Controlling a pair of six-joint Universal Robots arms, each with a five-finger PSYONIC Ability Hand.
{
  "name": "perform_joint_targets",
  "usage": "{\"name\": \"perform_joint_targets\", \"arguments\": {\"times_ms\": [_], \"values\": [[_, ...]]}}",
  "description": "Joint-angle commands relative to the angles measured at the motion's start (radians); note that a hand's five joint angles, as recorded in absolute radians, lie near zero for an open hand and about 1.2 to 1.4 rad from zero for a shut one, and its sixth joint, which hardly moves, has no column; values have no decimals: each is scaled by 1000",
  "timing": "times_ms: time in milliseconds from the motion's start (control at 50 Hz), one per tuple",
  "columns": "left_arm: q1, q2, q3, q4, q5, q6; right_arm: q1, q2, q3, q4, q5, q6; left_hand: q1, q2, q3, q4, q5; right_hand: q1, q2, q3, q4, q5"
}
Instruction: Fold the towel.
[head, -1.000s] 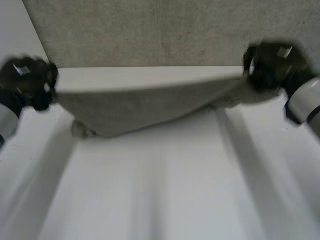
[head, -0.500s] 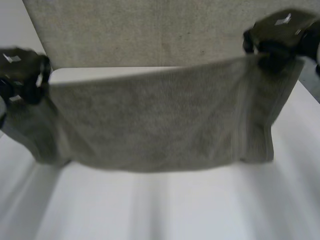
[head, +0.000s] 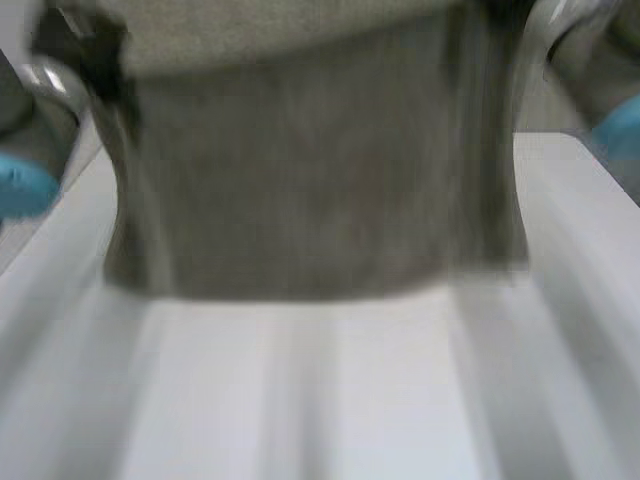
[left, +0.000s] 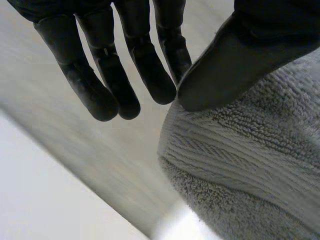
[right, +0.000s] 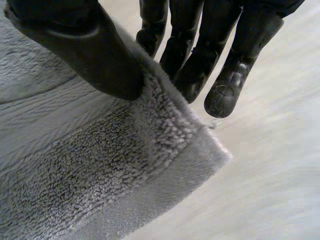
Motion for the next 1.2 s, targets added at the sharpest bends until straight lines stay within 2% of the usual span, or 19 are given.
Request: {"name": "perform_joint_targets", "arguments": {"times_ms": [20, 60, 140, 240, 280, 340, 400, 420, 500, 520, 560, 760, 900, 940, 1020, 1060, 1080, 1120, 1200], "values": [[-3, 124, 126, 233, -121, -298, -28, -80, -244, -232, 32, 277, -19, -113, -145, -118, -254, 58, 70, 60, 59, 53], [3, 168, 65, 336, -115, -398, -54, -86, -255, -233, 21, 381, -19, -113, -145, -118, -254, 58, 70, 60, 59, 53], [3, 175, -4, 404, -98, -407, -55, -80, -232, -202, -1, 400, -19, -113, -145, -118, -254, 58, 70, 60, 59, 53], [3, 170, -147, 451, -72, -398, -51, -58, -132, -86, -93, 337, -19, -113, -145, -118, -254, 58, 70, 60, 59, 53], [5, 158, -243, 479, -29, -390, -51, -34, -59, -23, -134, 281, -19, -113, -145, -118, -254, 58, 70, 60, 59, 53], [5, 139, -290, 505, -4, -389, -51, -18, -14, -2, -148, 259, -19, -113, -145, -118, -254, 58, 70, 60, 59, 53], [9, 77, -424, 595, 54, -373, -48, 8, 172, 46, -180, 205, -19, -113, -145, -118, -254, 58, 70, 60, 59, 53], [9, 76, -425, 595, 54, -373, -48, 8, 173, 46, -180, 205, -19, -113, -145, -118, -254, 58, 70, 60, 59, 53], [17, -14, -532, 661, 82, -317, -48, 29, 412, 19, -177, 129, -19, -113, -145, -118, -254, 58, 70, 60, 59, 53], [17, -14, -532, 661, 82, -317, -48, 29, 412, 18, -177, 128, -19, -113, -145, -118, -254, 58, 70, 60, 59, 53], [19, -83, -576, 677, 91, -248, -45, 48, 562, -41, -175, 63, -19, -113, -145, -118, -254, 58, 70, 60, 59, 53], [49, -172, -679, 661, 98, -87, -39, 40, 894, -215, -165, -30, -19, -113, -145, -118, -254, 58, 70, 60, 59, 53], [85, -26, -776, 637, 131, -54, -54, -127, 1001, -216, -162, -16, -19, -113, -145, -118, -254, 58, 70, 60, 59, 53], [103, 74, -832, 599, 181, -54, -65, -228, 1050, -207, -159, -20, -19, -113, -145, -118, -254, 58, 70, 60, 59, 53], [105, 167, -889, 554, 223, -54, -88, -330, 1087, -166, -159, -17, -19, -113, -145, -118, -254, 58, 70, 60, 59, 53], [105, 269, -944, 505, 238, -54, -114, -409, 1115, -73, -162, -19, -19, -113, -145, -118, -254, 58, 70, 60, 59, 53], [105, 270, -945, 505, 238, -54, -114, -409, 1115, -72, -162, -19, -19, -113, -145, -118, -254, 58, 70, 60, 59, 53], [106, 378, -1001, 444, 240, -56, -140, -473, 1126, 51, -168, -28, -19, -113, -145, -118, -254, 58, 70, 60, 59, 53], [106, 481, -1056, 376, 252, -56, -158, -527, 1127, 197, -182, -40, -19, -113, -145, -118, -254, 58, 70, 60, 59, 53]]}}
